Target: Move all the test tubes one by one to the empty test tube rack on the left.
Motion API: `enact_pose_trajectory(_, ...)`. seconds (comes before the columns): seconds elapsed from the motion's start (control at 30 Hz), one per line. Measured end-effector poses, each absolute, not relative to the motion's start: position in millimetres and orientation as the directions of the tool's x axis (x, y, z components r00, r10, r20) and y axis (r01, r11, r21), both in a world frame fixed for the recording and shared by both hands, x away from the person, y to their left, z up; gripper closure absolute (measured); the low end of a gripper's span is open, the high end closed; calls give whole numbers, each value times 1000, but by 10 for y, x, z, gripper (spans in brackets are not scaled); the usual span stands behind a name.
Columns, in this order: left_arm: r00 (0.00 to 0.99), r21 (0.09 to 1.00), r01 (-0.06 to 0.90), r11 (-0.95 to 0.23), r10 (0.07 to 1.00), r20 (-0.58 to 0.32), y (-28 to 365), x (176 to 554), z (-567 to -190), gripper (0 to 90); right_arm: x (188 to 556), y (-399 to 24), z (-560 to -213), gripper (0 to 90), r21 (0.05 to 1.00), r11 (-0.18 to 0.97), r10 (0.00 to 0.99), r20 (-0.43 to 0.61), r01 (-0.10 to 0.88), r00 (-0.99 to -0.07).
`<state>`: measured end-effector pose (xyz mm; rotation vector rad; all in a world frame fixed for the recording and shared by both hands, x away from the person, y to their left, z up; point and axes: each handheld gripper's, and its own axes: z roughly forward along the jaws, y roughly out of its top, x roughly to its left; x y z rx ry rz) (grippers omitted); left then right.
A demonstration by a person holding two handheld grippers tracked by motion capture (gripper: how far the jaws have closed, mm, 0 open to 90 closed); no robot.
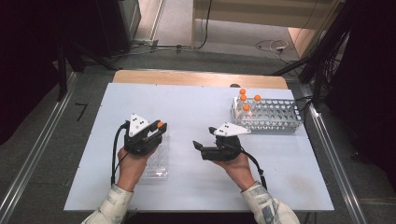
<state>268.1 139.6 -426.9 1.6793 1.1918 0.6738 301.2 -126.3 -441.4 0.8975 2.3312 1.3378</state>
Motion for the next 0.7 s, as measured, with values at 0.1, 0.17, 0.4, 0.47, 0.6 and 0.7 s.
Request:
enact_pose_trajectory(0.1, 375, 906, 414, -88, 923, -82, 1389, 2684, -4292, 691, 3015, -1264, -4416, 213, 855, 369, 652, 42, 365, -757)
enact_pose_trajectory(0.17, 376, 905, 416, -90, 923, -81, 1392, 2686, -4302, 687, 3013, -1267, -4417, 213, 855, 367, 653, 44, 366, -756)
enact_pose_trajectory(0.4, 377, 902, 423, -84, 922, -91, 1399, 2694, -4325, 655, 3025, -1274, -4429, 214, 854, 365, 657, 45, 370, -752)
enact_pose_trajectory(0.47, 378, 903, 424, -73, 920, -103, 1406, 2695, -4326, 635, 3029, -1278, -4431, 214, 854, 364, 659, 45, 372, -750)
enact_pose_trajectory(0.6, 384, 903, 426, -55, 915, -125, 1420, 2689, -4324, 531, 3039, -1290, -4433, 214, 853, 364, 663, 44, 373, -747)
enact_pose_trajectory(0.7, 386, 904, 427, -33, 910, -149, 1430, 2679, -4312, 445, 3044, -1302, -4435, 215, 853, 360, 668, 46, 377, -743)
